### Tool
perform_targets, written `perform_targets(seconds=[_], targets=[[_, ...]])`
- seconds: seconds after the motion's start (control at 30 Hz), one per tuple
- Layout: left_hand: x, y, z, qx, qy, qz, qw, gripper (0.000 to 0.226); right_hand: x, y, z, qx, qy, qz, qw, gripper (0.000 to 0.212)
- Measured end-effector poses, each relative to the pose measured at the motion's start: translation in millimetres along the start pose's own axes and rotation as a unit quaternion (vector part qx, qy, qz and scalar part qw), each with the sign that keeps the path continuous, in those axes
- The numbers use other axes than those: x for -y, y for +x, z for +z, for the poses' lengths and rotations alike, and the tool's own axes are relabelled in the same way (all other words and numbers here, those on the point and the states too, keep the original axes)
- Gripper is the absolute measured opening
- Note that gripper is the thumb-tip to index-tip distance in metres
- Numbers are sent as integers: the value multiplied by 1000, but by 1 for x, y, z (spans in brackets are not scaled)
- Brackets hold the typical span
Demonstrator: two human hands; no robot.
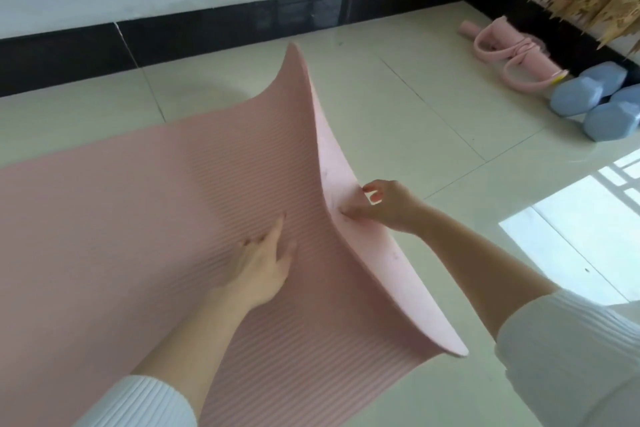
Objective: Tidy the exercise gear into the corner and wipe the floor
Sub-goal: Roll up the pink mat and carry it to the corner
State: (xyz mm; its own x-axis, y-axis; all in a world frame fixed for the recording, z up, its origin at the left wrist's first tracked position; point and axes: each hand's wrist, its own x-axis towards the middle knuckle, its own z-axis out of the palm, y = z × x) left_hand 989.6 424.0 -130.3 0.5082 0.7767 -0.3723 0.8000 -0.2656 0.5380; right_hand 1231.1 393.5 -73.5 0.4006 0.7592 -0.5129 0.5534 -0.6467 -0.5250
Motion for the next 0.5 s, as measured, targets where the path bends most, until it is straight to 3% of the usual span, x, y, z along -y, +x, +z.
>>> perform_targets(seconds=[0.1,0.23,0.37,0.5], targets=[[-17,12,-12,-58,-162,-13,985,57,7,-3,28,-26,-51,-15,998,93],[-24,18,-5,-150,-103,66,981,52,12,-12,43,-26,-125,-37,991,99],[-26,32,5,-110,-192,28,975,51,9,-20,46,-19,-216,-86,972,104],[-38,45,4,-77,-347,-65,932,54,16,-33,68,-123,-318,-126,931,78]])
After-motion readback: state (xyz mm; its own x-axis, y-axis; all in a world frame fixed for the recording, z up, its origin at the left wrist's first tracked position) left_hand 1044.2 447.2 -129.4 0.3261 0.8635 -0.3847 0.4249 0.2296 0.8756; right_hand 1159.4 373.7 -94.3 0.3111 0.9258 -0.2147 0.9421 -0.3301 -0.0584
